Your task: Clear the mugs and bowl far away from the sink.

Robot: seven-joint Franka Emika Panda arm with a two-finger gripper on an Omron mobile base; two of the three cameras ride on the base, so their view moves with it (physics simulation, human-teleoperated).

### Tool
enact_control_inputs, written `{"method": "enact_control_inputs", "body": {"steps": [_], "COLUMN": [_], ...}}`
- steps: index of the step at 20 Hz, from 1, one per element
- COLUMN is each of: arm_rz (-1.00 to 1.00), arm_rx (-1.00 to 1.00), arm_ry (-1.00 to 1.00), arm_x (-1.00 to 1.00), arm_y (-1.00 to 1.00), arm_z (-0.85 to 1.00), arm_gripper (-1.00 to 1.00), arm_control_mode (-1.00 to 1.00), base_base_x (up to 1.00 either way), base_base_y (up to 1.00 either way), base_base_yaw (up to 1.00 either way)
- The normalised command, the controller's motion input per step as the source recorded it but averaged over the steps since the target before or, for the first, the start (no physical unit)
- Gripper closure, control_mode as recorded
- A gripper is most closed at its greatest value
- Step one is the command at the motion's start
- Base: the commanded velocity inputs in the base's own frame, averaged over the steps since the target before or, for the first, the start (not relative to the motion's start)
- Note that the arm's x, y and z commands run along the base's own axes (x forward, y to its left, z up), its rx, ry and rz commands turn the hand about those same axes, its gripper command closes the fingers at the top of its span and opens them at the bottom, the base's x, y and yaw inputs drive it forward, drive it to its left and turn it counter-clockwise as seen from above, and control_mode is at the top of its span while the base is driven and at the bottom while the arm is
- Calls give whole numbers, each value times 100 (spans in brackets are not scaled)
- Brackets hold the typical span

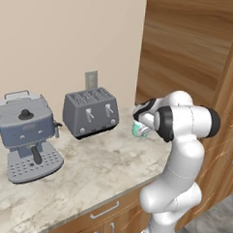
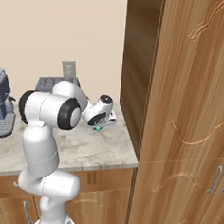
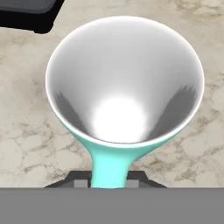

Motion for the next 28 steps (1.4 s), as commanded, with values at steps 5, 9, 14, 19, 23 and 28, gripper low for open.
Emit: {"method": "enact_control_inputs", "body": {"steps": [5, 9, 14, 19, 23, 28], "arm_rz": [0, 0, -9, -5, -5, -8], "arm_rx": [0, 0, 0, 0, 0, 0], "arm_ry": [-1, 0, 0, 0, 0, 0], "arm_x": [0, 0, -29, -51, -83, -100], "arm_y": [0, 1, 0, 6, 20, 10], "arm_z": [1, 4, 46, 67, 74, 98], "arm_gripper": [-100, -100, -100, -100, -100, -100], "arm_control_mode": [-100, -100, -100, -100, -100, -100], "base_base_x": [0, 0, 0, 0, 0, 0], "base_base_y": [0, 0, 0, 0, 0, 0], "base_base_yaw": [0, 0, 0, 0, 0, 0]}}
